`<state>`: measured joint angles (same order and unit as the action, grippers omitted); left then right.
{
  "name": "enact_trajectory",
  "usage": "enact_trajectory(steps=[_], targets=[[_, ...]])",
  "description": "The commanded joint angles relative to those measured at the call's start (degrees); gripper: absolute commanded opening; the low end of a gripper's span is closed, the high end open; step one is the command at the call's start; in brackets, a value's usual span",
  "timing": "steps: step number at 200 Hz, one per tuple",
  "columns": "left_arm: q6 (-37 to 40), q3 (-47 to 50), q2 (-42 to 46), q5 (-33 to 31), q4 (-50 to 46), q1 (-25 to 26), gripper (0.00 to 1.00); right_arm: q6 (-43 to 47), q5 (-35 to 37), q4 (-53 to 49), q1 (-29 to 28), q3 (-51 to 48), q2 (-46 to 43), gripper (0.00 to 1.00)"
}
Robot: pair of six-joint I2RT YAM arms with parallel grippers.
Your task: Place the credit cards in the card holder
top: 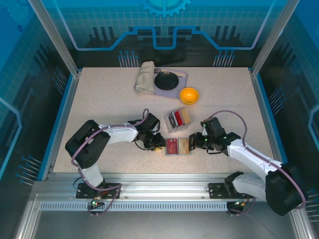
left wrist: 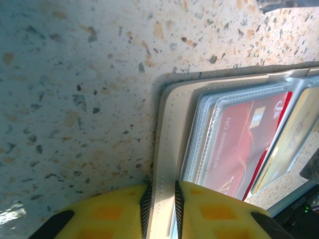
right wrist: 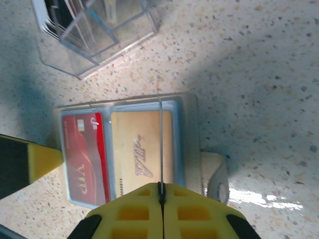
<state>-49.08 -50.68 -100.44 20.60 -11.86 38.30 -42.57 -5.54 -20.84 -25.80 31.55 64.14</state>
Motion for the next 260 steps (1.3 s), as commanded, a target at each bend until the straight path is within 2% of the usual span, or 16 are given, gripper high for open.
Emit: enact_trajectory(steps=[1,72,140,197,260], targets=[[1.36,-0.61,-3.41,0.67,2.28,1.04,0.25,1.7,1.5,-2.54,0.45,1.01,0.58,0.06],[1.44,-0.36,-3.39,0.49,2.19,1.0,0.25,3.76,2.88,-3.88,-0.12,2.02,1.48,0.06],[1.43,-0.39,-3.44,0.63,2.1,1.05,0.24,0.91,-0.74,1.68,-0.87,-0.11,4.26,0.06],[1.44,-0.33,-3.35,0.58,1.97,1.02,0.24,2.03,0.63,-3.81,-1.18,4.09,-0.54,0.07],[1.52,-0.3,-3.14,0.5,2.01,1.07,0.24,2.1,-1.1,-4.88,-1.62,6.1,-1.11,0.08]])
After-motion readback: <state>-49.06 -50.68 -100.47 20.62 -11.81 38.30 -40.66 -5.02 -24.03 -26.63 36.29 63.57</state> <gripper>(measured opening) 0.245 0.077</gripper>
